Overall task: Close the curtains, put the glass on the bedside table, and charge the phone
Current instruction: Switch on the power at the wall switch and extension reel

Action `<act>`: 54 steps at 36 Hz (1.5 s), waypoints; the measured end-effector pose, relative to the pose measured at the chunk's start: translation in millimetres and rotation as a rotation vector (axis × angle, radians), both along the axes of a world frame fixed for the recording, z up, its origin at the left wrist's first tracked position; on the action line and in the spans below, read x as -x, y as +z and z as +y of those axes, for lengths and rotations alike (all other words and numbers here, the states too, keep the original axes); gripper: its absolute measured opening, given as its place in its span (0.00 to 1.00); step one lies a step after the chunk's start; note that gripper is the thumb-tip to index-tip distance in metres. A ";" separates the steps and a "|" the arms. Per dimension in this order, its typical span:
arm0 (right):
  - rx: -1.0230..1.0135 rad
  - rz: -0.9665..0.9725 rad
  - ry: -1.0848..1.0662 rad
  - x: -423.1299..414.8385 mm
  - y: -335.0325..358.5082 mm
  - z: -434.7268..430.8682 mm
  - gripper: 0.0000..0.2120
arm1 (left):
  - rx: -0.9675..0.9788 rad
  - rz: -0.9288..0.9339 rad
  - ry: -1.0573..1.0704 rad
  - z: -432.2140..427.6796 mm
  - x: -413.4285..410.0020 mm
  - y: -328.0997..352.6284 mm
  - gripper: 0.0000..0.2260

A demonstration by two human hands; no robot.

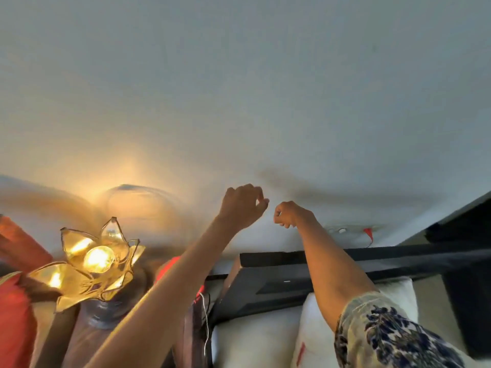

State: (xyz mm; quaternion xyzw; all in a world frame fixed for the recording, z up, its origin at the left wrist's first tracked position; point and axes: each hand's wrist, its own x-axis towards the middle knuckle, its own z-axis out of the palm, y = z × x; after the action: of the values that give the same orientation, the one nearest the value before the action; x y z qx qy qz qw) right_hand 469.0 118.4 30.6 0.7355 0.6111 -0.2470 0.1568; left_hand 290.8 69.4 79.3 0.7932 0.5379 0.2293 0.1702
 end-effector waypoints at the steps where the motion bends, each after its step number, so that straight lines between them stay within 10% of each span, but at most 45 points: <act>1: 0.007 -0.031 -0.025 -12.0 -2.1 -3.4 0.11 | 0.040 0.016 -0.020 -7.8 -15.6 -5.8 0.15; 12: 0.048 0.087 -0.024 -74.3 -36.6 -10.4 0.12 | -0.001 0.202 0.100 -7.7 -108.4 -33.5 0.15; 24: 0.023 0.157 -0.082 -124.8 -58.1 12.4 0.14 | -0.251 0.274 0.193 23.1 -148.9 -60.8 0.38; 54: 0.005 0.259 -0.713 -230.4 -132.2 68.1 0.13 | -0.314 0.318 0.296 98.5 -164.9 -123.4 0.56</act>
State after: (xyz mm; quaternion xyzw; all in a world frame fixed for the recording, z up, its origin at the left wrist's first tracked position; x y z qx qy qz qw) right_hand 699.3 186.5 -101.6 0.8644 0.3308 -0.3784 -0.0159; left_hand 455.7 167.9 -44.2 0.7487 0.6258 0.2049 -0.0771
